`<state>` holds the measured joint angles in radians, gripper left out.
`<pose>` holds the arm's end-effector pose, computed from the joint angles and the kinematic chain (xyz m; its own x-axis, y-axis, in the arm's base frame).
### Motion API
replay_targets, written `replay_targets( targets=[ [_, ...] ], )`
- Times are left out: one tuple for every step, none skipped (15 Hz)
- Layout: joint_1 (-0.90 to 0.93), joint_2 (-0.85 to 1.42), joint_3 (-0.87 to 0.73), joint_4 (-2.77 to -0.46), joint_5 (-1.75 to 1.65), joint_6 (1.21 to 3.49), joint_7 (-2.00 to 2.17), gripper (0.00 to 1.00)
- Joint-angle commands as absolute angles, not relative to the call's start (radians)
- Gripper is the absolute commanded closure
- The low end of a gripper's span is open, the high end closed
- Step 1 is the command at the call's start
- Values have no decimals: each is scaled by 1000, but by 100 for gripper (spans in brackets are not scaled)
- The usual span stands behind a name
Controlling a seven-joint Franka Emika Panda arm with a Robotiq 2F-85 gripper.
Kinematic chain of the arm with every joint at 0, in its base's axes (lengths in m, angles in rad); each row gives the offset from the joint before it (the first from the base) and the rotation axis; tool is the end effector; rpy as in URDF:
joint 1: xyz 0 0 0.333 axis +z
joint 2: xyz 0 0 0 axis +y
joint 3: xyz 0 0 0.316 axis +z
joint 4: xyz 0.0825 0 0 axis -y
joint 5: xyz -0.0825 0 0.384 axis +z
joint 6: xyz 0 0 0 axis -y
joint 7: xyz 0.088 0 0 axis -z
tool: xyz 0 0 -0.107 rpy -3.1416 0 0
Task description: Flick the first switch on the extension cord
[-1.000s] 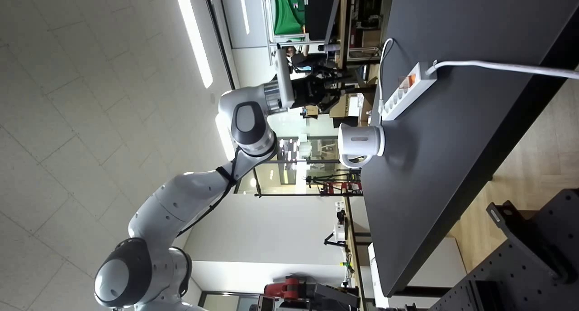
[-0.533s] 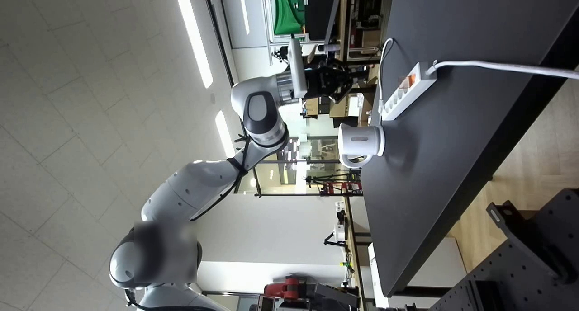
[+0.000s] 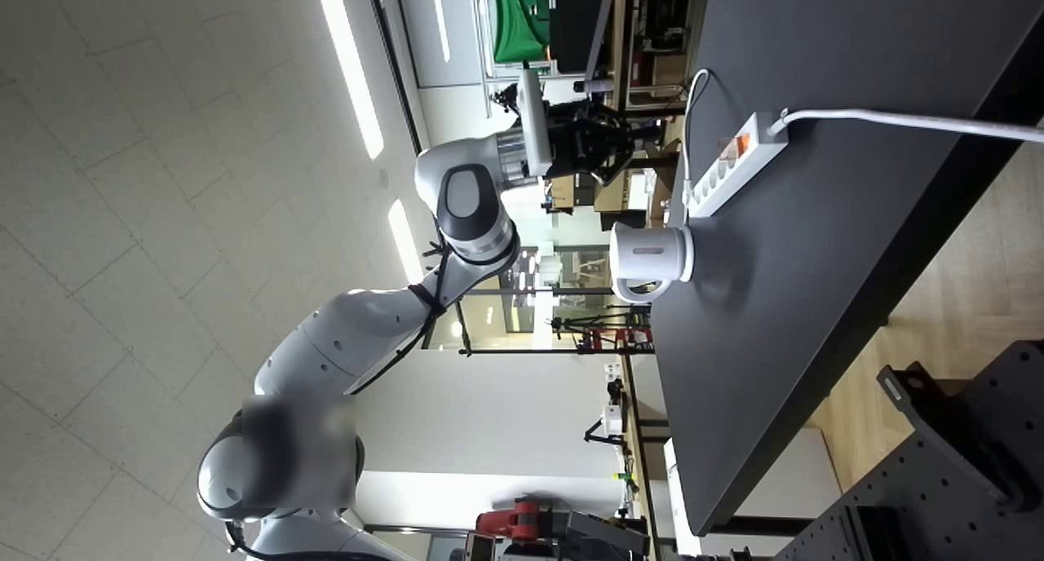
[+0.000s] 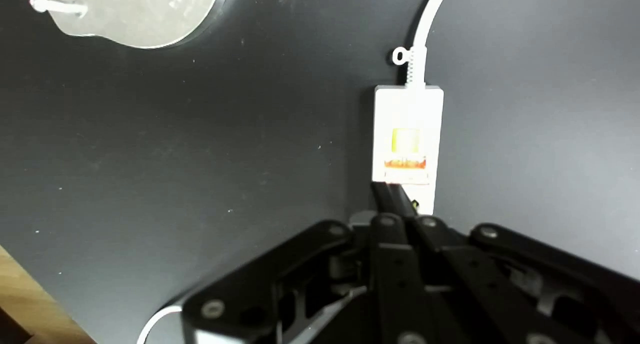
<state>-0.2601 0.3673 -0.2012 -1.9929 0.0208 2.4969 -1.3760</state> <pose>0.5589 -0.2720 0.2941 0.6095 0.7923 -0.0281 0.7860 -0.5992 0.1520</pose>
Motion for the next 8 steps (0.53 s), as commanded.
replay_targets(
  targets=[
    [-285,372,-173,-1992,-5,2503,-1354,100],
    [-287,377,-169,-1990,-5,2504,-1353,100],
    [-292,387,-165,-1985,1,2503,-1352,100],
    [-294,396,-163,-1981,4,2509,-1347,100],
    [-299,406,-158,-1978,10,2511,-1349,100],
    [-299,417,-160,-1976,3,2518,-1341,100],
    [-299,428,-161,-1974,-2,2524,-1334,100],
    [-299,437,-164,-1973,-8,2533,-1328,100]
  ],
)
